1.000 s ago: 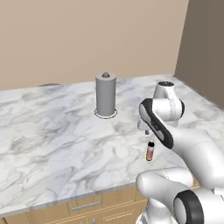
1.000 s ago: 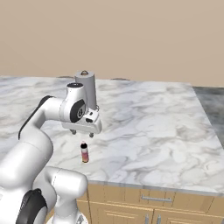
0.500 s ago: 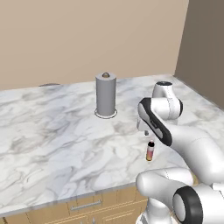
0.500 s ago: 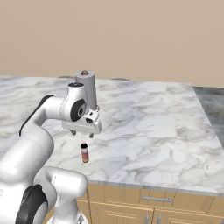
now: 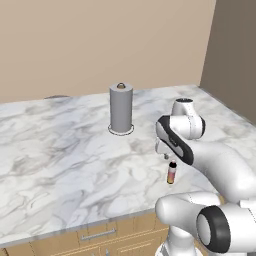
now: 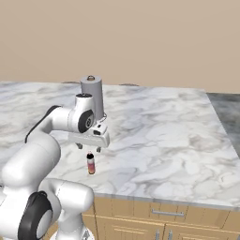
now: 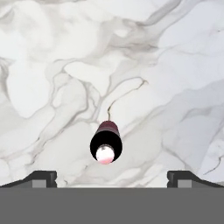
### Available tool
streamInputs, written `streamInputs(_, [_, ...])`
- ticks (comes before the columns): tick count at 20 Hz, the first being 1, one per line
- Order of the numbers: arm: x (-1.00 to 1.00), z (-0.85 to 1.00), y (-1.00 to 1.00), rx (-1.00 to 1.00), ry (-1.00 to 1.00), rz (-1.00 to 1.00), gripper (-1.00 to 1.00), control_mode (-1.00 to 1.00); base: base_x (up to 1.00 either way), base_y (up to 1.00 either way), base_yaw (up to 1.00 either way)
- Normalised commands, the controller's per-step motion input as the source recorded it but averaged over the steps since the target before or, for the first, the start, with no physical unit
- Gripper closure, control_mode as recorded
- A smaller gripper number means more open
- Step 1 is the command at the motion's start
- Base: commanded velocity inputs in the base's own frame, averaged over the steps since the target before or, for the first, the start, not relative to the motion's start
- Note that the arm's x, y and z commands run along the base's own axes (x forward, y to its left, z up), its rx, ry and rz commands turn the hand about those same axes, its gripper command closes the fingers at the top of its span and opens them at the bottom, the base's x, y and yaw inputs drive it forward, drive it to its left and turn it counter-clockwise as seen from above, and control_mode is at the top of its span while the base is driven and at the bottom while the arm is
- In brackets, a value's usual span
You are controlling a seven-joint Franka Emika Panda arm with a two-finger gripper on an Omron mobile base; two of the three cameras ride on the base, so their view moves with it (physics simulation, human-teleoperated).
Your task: Place the large bottle from the dining counter next to the other large bottle outside the sink, and place the small bottle from the dining counter next to the other small bottle inside the sink.
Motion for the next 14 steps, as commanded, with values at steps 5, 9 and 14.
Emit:
streamInputs(5, [0.02, -0.01, 0.0, 0.0, 0.02, 0.0, -1.0, -1.0, 0.0, 0.0, 0.0])
streamInputs(9, [0.15, 0.0, 0.0, 0.0, 0.1, 0.0, -1.0, -1.0, 0.0, 0.0, 0.0])
streamInputs(14, [0.11, 0.0, 0.01, 0.0, 0.1, 0.0, -1.0, -1.0, 0.0, 0.0, 0.0])
